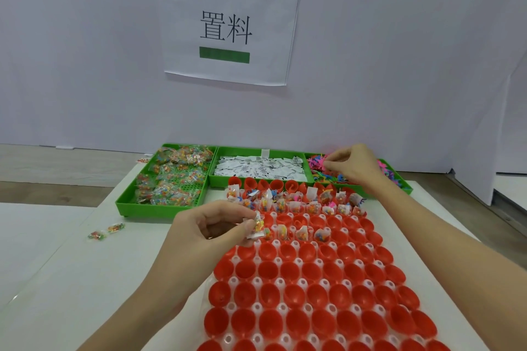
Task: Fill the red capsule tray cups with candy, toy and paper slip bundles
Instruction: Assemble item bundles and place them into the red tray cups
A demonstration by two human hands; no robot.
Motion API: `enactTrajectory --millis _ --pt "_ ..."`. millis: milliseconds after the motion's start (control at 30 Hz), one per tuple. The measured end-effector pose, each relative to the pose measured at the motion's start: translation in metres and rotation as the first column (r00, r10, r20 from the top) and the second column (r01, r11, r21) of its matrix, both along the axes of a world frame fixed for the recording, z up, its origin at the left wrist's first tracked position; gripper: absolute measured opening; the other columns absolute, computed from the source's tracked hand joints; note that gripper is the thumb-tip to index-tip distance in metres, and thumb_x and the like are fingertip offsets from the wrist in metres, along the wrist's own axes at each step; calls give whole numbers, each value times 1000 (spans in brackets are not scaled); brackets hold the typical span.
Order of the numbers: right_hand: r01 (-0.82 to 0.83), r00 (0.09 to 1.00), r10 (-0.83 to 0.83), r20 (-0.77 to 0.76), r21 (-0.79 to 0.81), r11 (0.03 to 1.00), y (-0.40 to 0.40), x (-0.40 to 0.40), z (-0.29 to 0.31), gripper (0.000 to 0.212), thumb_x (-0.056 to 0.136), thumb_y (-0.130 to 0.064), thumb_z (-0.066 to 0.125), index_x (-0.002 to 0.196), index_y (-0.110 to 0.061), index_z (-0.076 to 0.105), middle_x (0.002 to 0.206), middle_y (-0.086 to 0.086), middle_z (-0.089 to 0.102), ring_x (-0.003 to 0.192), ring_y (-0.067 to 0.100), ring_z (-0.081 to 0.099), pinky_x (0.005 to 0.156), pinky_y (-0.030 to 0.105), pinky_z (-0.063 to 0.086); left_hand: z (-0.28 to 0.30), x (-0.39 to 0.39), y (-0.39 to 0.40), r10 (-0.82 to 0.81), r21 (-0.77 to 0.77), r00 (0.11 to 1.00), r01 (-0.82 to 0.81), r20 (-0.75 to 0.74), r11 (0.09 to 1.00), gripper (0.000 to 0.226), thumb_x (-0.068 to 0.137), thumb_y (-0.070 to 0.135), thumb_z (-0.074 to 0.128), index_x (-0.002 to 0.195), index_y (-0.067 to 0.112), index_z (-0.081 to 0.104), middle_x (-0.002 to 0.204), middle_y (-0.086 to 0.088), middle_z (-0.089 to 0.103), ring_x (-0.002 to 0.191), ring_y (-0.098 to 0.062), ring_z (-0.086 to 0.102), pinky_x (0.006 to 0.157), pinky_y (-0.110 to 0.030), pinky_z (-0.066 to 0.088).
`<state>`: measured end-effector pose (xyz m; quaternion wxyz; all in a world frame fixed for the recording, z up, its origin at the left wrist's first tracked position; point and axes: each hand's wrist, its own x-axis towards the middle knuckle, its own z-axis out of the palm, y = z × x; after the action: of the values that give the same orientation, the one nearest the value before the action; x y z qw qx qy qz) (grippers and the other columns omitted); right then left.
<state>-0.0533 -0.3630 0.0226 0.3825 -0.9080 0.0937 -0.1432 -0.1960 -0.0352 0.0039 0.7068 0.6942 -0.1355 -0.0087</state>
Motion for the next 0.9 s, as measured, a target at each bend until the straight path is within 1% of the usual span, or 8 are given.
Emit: enactTrajectory --millis 67,133,267,333,433,533,733,900 --pt "-59 998 55 33 146 988 7 -23 8 13 81 -18 85 93 -12 80 88 4 79 85 17 75 85 35 60 -1 -1 -1 -12 14 1000 12 8 1000 14 84 11 80 92 22 82 91 -6 79 82 -24 77 77 -21 60" --pt "-150 988 135 74 245 958 19 -51 15 11 80 -20 85 89 -17 81 86 -1 80 84 14 76 88 36 60 -2 -3 -3 -26 18 999 25 27 1000 18 83 10 81 96 23 81 90 -6 79 84 -23 77 81 -25 61" --pt "-283 959 267 95 339 897 56 -120 17 14 78 -32 85 91 -28 81 89 -6 80 84 7 75 71 17 56 -3 -7 -8 -22 -18 999 23 48 1000 36 78 10 85 110 25 76 87 -8 75 85 -22 75 79 -23 59" --pt "-338 940 327 98 407 849 76 -149 8 13 79 -29 84 91 -25 81 90 -3 80 85 8 75 71 12 54 -3 -8 -11 -13 -21 999 14 51 1000 43 76 9 87 112 27 74 88 -10 75 85 -22 75 79 -22 59" --pt "-367 928 354 111 417 832 99 -179 -5 5 82 -23 83 86 -21 80 85 -2 78 78 6 73 72 12 53 -3 -11 -15 -39 -4 996 39 75 999 46 73 9 88 111 30 73 87 -10 74 79 -22 76 73 -20 58" --pt "-392 919 370 135 413 822 107 -190 -8 5 85 -17 82 82 -20 78 81 1 77 75 11 74 71 17 56 -3 -14 -18 -49 31 992 45 116 998 48 72 15 88 113 33 71 88 -8 72 76 -24 76 72 -23 59" --pt "-427 903 395 168 452 783 102 -195 -7 14 88 -13 78 95 -25 80 86 1 79 79 17 77 74 20 59 -6 -14 -23 -40 86 980 24 195 996 47 74 21 86 116 35 71 88 -5 75 80 -24 77 79 -37 64" --pt "-445 895 395 206 392 805 89 -194 -3 11 88 -22 78 95 -29 82 87 -5 80 83 11 77 78 16 57 -1 -12 -39 -16 124 957 -21 289 992 41 77 12 87 112 29 74 85 0 78 83 -17 77 78 -26 61"
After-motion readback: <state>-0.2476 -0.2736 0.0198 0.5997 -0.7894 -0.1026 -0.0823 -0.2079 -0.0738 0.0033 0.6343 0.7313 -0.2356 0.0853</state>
